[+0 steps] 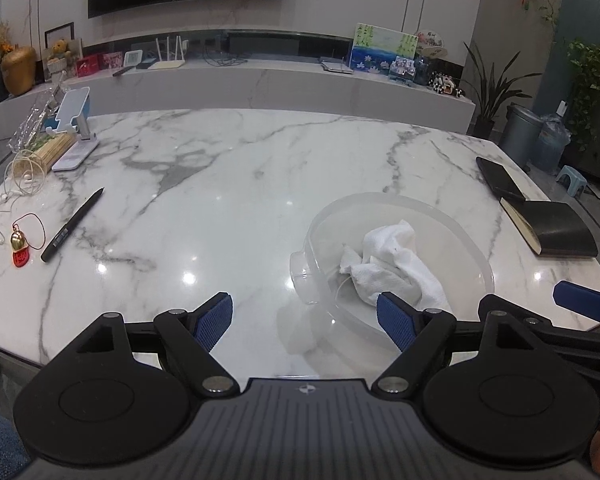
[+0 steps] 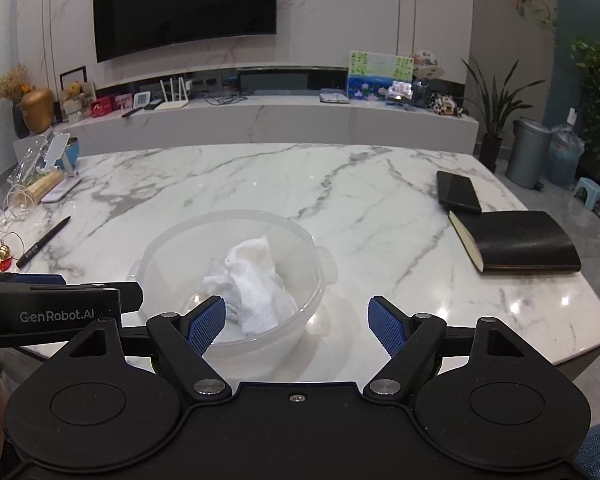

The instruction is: Clean bowl

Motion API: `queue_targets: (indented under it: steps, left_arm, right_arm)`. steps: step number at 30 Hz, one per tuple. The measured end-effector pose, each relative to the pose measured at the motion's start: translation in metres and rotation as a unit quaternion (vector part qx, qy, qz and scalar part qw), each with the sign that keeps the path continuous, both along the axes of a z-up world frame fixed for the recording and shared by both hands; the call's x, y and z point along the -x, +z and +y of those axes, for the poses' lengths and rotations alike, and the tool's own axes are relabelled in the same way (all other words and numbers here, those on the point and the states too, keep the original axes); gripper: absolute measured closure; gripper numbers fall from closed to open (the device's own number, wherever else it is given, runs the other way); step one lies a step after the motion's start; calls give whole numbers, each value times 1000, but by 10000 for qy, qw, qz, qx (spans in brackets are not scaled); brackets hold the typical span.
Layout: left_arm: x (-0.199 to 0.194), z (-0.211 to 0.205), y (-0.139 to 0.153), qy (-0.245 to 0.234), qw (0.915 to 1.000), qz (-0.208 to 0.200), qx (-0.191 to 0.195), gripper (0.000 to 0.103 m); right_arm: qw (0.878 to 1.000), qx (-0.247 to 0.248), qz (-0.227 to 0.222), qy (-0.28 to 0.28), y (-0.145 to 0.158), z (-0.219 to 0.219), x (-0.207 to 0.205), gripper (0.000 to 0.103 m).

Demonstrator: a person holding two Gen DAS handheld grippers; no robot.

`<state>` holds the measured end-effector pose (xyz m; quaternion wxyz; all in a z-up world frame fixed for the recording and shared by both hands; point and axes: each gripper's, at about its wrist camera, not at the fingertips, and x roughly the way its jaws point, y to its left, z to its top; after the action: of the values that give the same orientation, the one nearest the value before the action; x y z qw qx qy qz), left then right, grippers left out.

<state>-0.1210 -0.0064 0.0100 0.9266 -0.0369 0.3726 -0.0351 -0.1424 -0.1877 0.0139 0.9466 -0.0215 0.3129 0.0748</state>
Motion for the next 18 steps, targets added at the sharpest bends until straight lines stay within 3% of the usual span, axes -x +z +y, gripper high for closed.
queue_targets:
  steps: [18]
  left_arm:
    - [2,-3,0,-44,10000,1,-75,24]
  right_arm:
    - [10000,38,48,-35,-1,1,-1,26]
